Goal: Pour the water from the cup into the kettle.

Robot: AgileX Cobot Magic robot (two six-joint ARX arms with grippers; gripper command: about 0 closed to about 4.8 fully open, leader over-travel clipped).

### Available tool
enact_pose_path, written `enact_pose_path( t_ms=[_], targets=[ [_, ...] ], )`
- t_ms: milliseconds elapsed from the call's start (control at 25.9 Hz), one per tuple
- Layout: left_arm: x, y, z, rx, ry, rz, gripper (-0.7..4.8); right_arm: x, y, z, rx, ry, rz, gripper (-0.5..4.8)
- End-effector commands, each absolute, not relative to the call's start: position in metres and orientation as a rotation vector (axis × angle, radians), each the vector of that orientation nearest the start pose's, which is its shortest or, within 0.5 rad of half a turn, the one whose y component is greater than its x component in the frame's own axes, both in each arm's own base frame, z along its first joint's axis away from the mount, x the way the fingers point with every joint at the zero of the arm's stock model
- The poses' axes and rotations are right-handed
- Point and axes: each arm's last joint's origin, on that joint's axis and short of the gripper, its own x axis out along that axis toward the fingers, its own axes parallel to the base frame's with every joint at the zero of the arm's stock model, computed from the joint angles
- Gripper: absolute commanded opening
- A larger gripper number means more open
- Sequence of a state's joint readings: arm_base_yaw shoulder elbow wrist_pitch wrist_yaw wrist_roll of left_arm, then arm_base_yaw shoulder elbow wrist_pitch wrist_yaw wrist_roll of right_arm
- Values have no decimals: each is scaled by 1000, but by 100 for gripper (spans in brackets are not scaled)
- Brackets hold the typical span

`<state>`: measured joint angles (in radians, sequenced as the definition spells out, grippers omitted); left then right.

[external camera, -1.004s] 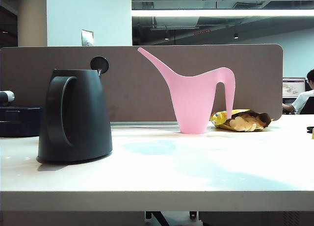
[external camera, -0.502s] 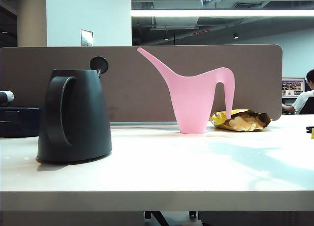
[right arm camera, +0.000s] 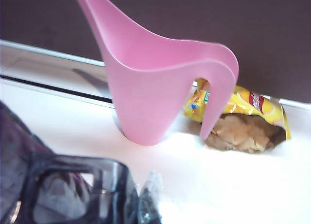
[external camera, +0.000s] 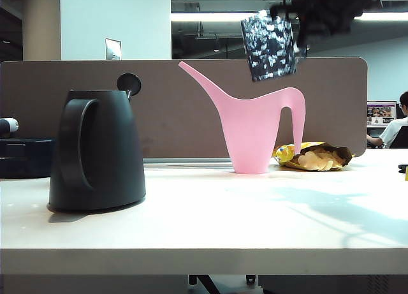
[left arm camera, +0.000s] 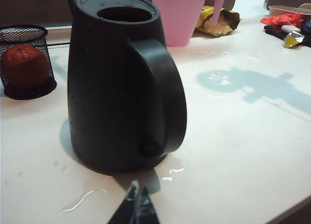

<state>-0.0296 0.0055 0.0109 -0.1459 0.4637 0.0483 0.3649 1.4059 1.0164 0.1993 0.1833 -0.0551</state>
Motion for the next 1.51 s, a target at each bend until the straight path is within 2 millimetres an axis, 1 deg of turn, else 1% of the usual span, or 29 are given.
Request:
enact_pose_path(
  t_ms=[39, 116, 193, 232, 270, 540, 656, 1081, 1235, 1274, 1312, 1351, 1390, 1505],
  targets=[
    [93, -16, 154, 14, 122, -499, -5, 304, 103, 288, 5, 114, 164, -6],
    [93, -16, 154, 14, 122, -500, -5, 307, 100, 269, 46, 139, 174, -6],
    [93, -16, 154, 14, 122, -499, -5, 310, 98, 254, 73, 161, 184, -6],
    [93, -16, 154, 14, 122, -499, -5, 313, 98, 247, 78, 172, 193, -6],
    [93, -16, 154, 14, 122, -500, -5, 319, 100, 235, 75, 191, 202, -6],
    [93, -16, 154, 14, 122, -500, -5, 335, 107, 200, 116, 244, 250, -6],
    [93, -16, 154, 14, 122, -500, -5, 342, 110, 176, 111, 297, 245, -6],
    [93, -16, 154, 14, 122, -500, -5, 348, 112, 142, 97, 374, 240, -6],
    [93, -16, 154, 14, 122, -500, -5, 349, 112, 139, 94, 382, 240, -5],
    [93, -16, 154, 14, 121, -503, -5, 349, 112, 139, 94, 382, 240, 5],
    [93, -16, 154, 14, 122, -504, -5, 349, 112, 139, 93, 382, 240, 35],
    [93, -16, 154, 14, 122, -504, -5, 349, 112, 139, 93, 383, 239, 126],
    [93, -16, 154, 14, 122, -504, -5, 349, 112, 138, 93, 385, 239, 155],
    [93, -16, 154, 14, 121, -504, -5, 348, 112, 136, 87, 413, 236, 163]
  ],
)
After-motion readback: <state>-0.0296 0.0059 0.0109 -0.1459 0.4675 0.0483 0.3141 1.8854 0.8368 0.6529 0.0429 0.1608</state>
